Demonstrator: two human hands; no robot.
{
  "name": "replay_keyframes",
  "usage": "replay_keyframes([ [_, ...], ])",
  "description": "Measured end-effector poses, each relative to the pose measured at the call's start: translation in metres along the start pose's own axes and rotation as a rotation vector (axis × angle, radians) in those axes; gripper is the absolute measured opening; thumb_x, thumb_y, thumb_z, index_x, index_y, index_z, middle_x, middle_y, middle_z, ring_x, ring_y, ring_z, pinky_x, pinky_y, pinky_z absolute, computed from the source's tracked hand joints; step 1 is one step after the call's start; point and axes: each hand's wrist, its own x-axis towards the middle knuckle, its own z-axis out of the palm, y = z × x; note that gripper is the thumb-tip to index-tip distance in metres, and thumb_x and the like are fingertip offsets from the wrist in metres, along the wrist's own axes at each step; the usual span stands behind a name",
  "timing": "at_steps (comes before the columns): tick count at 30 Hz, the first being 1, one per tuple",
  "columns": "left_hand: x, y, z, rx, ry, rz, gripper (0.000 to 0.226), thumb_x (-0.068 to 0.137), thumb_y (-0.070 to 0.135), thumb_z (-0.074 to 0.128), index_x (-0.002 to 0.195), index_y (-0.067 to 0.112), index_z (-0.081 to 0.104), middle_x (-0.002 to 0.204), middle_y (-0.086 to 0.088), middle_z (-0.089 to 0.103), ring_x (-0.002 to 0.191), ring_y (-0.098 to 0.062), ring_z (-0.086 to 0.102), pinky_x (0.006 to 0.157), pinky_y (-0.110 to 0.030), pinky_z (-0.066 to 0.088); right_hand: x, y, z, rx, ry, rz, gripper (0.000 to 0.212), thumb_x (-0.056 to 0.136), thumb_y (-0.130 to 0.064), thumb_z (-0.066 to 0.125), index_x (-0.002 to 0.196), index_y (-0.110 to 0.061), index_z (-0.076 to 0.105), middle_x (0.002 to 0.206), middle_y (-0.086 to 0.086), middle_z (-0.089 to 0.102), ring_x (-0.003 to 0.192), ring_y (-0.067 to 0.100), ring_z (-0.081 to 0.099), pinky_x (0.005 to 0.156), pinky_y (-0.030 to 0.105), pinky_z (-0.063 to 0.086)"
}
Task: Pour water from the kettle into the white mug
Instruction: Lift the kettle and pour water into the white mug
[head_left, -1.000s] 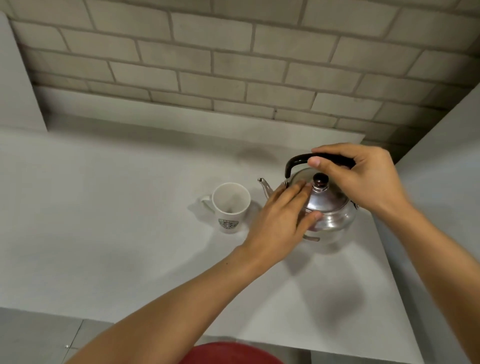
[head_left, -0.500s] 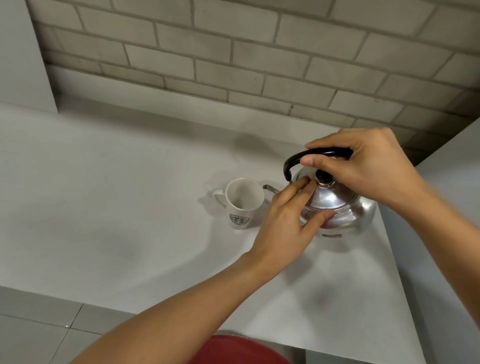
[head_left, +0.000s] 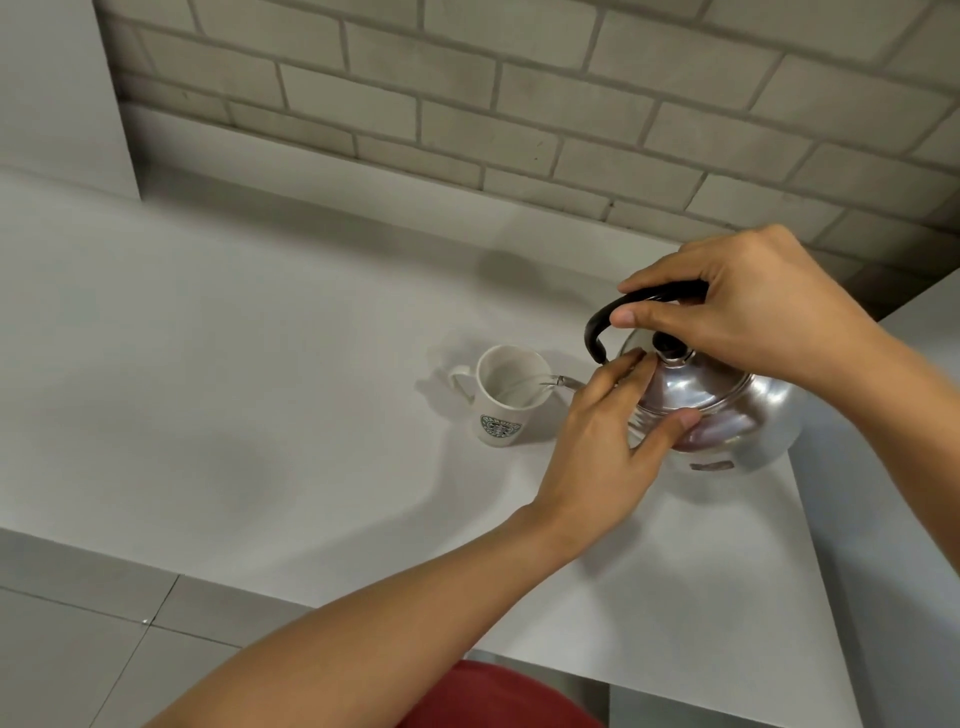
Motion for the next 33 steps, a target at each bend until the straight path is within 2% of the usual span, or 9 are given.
replay_keyframes([
  [3,0.000,0.002,0.002,-0.026,0.004,-0.008,0.055,0.097,0.041,0.067,0.146,0.019,0.053,0.150,0.001,0.050,0.141,-0.014,0.046,0.114,-0.034,0.040,0.000,-0.002,-0.004,-0.010,-0.013,0.013,0.028,0.085,-0.048,0.075,0.102,-0.027,0.084,0.098,-0.007,0.082,0.084,0.010,0.073,0.079,0.034,0.057],
  [5,-0.001,0.004,0.003,-0.037,0.008,-0.011,0.055,0.097,0.042,0.067,0.146,0.020,0.053,0.151,0.002,0.050,0.140,-0.013,0.046,0.114,-0.032,0.040,0.000,-0.004,-0.006,-0.010,-0.023,0.035,0.031,0.084,-0.051,0.073,0.102,-0.028,0.083,0.096,-0.006,0.082,0.085,0.016,0.074,0.079,0.043,0.058],
  [12,0.001,0.010,0.006,-0.073,0.018,-0.009,0.055,0.097,0.044,0.067,0.146,0.023,0.053,0.150,0.005,0.049,0.137,-0.009,0.047,0.110,-0.034,0.044,0.001,-0.003,-0.013,-0.010,-0.048,0.054,0.035,0.084,-0.053,0.072,0.106,-0.028,0.083,0.097,-0.008,0.081,0.086,0.016,0.073,0.080,0.040,0.056],
  [18,0.003,0.014,0.009,-0.106,0.034,-0.002,0.053,0.097,0.045,0.066,0.145,0.026,0.053,0.147,0.009,0.049,0.134,-0.006,0.049,0.106,-0.037,0.048,0.004,-0.004,-0.017,-0.030,-0.065,0.042,0.034,0.084,-0.050,0.074,0.107,-0.026,0.083,0.089,-0.012,0.077,0.075,0.011,0.066,0.067,0.019,0.044],
  [20,0.004,0.015,0.010,-0.108,0.040,-0.004,0.053,0.097,0.046,0.066,0.144,0.027,0.053,0.147,0.010,0.049,0.134,-0.004,0.048,0.107,-0.036,0.048,0.006,-0.006,-0.019,-0.035,-0.063,0.045,0.036,0.084,-0.052,0.074,0.108,-0.026,0.083,0.094,-0.010,0.080,0.077,0.010,0.065,0.068,0.023,0.047],
  [24,0.004,0.017,0.010,-0.135,0.049,0.000,0.053,0.097,0.045,0.066,0.145,0.025,0.053,0.147,0.010,0.048,0.133,0.000,0.047,0.107,-0.034,0.048,0.007,-0.011,-0.023,-0.052,-0.068,0.059,0.042,0.082,-0.058,0.070,0.108,-0.029,0.082,0.096,-0.008,0.081,0.082,0.014,0.070,0.074,0.040,0.057],
  [28,0.005,0.020,0.011,-0.152,0.045,-0.015,0.055,0.097,0.044,0.067,0.146,0.021,0.053,0.149,0.007,0.048,0.137,-0.008,0.048,0.108,-0.038,0.048,0.009,-0.013,-0.026,-0.076,-0.087,0.067,0.043,0.081,-0.060,0.070,0.110,-0.030,0.082,0.096,-0.007,0.081,0.085,0.014,0.071,0.075,0.042,0.058],
  [33,0.005,0.024,0.012,-0.179,0.052,-0.026,0.056,0.097,0.042,0.068,0.146,0.019,0.054,0.149,0.007,0.048,0.138,-0.010,0.047,0.108,-0.041,0.048,0.011,-0.015,-0.029,-0.094,-0.084,0.069,0.039,0.082,-0.057,0.072,0.110,-0.030,0.082,0.098,-0.006,0.081,0.088,0.015,0.071,0.078,0.043,0.058],
])
